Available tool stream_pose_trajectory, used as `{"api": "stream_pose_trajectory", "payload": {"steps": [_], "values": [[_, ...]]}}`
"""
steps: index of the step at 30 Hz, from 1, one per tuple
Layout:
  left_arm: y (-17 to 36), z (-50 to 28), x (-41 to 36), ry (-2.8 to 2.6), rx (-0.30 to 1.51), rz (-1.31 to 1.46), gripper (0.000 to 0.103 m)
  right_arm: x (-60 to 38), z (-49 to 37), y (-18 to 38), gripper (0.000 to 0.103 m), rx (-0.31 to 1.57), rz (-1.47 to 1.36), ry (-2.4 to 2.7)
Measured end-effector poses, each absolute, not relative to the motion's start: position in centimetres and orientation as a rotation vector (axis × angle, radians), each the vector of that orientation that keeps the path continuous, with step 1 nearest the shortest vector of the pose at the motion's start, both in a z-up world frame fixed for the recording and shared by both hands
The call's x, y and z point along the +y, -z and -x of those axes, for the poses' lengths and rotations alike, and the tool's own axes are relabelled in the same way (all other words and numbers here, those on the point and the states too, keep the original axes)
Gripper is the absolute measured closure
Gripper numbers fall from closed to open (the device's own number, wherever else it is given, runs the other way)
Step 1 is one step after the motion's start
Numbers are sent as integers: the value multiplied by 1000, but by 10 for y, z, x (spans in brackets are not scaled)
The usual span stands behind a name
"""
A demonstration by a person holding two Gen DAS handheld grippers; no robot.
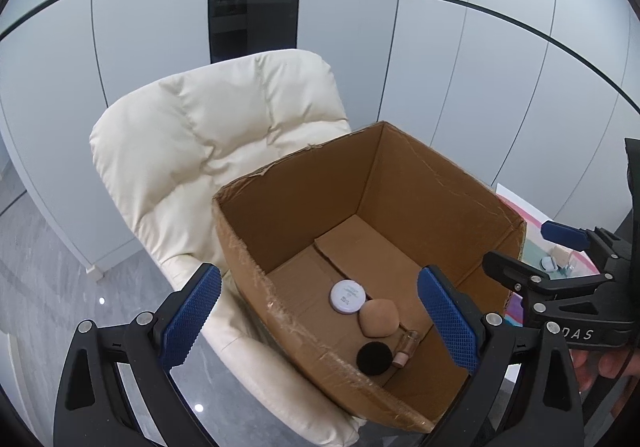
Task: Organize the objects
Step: 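Withdraw both tools from the box back over the striped table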
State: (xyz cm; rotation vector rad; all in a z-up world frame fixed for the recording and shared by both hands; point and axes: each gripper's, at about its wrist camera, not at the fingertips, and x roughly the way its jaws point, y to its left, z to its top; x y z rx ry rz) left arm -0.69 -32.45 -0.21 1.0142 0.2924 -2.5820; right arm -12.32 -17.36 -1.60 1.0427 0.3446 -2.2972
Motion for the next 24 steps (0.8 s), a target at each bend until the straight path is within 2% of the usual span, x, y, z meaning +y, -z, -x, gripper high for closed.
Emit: {"api": "stream_pose_trajectory", "payload": {"steps": [24], "values": [[0,59,-254,2706,232,-1060,3,-74,147,11,0,233,-1107,2424]]}}
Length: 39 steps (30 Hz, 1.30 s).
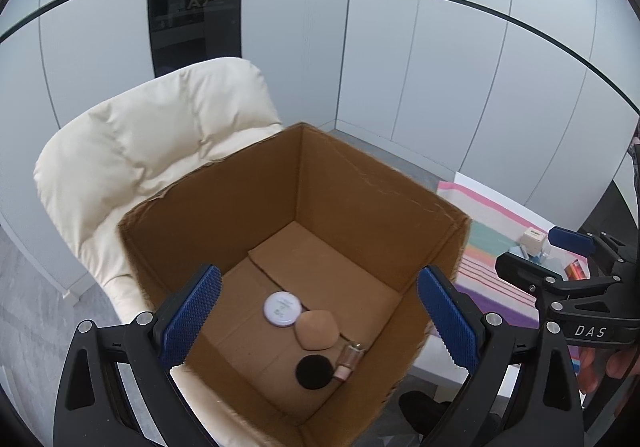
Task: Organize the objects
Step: 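Withdraw both tools from the box back over the striped table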
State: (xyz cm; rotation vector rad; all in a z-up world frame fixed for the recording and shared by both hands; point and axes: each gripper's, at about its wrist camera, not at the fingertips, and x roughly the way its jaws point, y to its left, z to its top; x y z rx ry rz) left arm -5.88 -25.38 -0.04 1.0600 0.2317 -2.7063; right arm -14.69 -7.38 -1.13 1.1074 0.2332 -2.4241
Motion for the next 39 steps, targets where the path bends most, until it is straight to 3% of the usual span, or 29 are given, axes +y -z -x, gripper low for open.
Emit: {"api": "stream_pose_trajectory", "payload": {"steps": [30,39], "values": [[-3,115,-101,2944,40,-1128,3,88,151,11,0,63,-1198,2640],[-5,124,-60,3009,55,-1150,4,136,143,13,0,48,-1223,2718]]}}
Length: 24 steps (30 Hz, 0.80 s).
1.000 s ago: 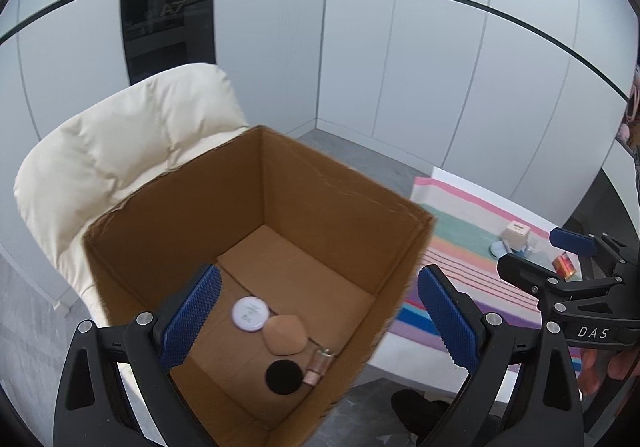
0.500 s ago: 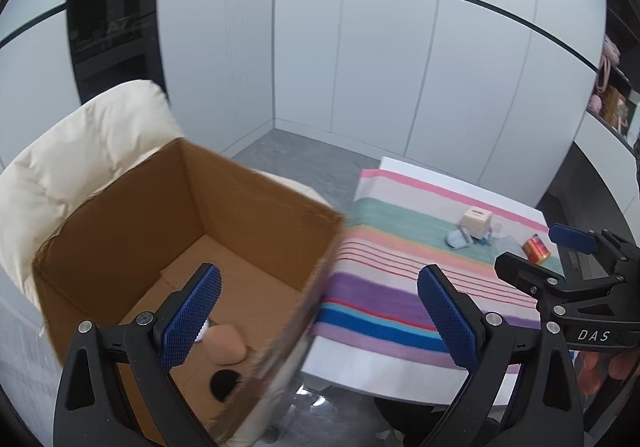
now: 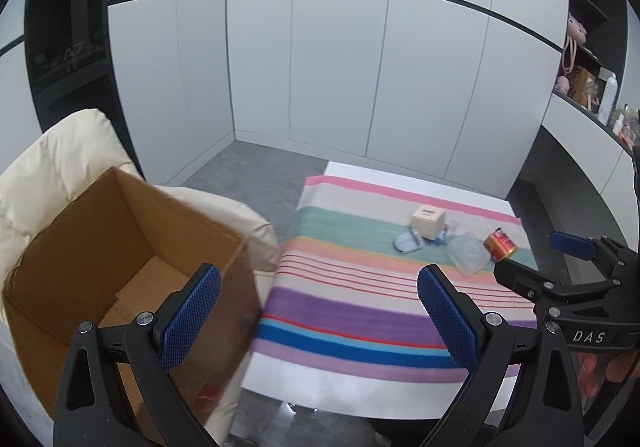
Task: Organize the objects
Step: 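Withdraw both tools from the box back over the striped table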
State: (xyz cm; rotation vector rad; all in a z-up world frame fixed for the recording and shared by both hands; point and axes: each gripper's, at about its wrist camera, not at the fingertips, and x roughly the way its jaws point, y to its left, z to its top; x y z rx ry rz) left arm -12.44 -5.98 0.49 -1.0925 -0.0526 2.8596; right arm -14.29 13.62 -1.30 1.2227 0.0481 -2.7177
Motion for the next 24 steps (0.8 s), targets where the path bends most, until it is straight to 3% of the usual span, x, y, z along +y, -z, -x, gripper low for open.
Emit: {"api": "stream_pose_trajectory", "payload": {"steps": [24], "values": [[3,146,58,-2679,36,1097,4,258,106,27,0,-59,-1316,2861]]}}
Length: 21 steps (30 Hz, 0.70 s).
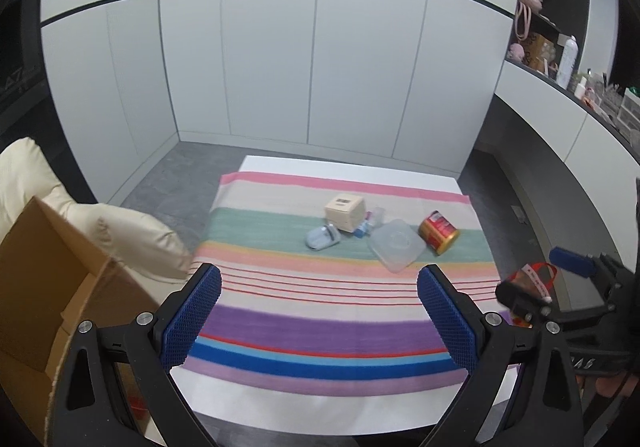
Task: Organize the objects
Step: 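Withdraw both tools from the box back over the striped table, then grasp the red can with the right tool while the left tool grasps the clear square container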
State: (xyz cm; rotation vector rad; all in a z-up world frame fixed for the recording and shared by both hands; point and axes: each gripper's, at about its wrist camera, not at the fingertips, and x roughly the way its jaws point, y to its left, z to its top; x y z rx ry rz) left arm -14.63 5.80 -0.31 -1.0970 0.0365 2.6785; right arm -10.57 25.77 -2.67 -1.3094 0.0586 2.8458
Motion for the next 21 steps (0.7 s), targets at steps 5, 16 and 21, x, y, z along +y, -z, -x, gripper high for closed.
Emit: {"api": "stream_pose_trajectory", "payload": {"steps": [5,16,21], "values": [[10,151,85,-2640,77,1105,4,288,95,41,0,21,1330,-2784],[56,175,134,-2561,149,1187,5,330,108,75,0,59,1395,-2696],[88,201,159,-2511,194,1227,8,345,127,98,5,61,1433,-2657]]}}
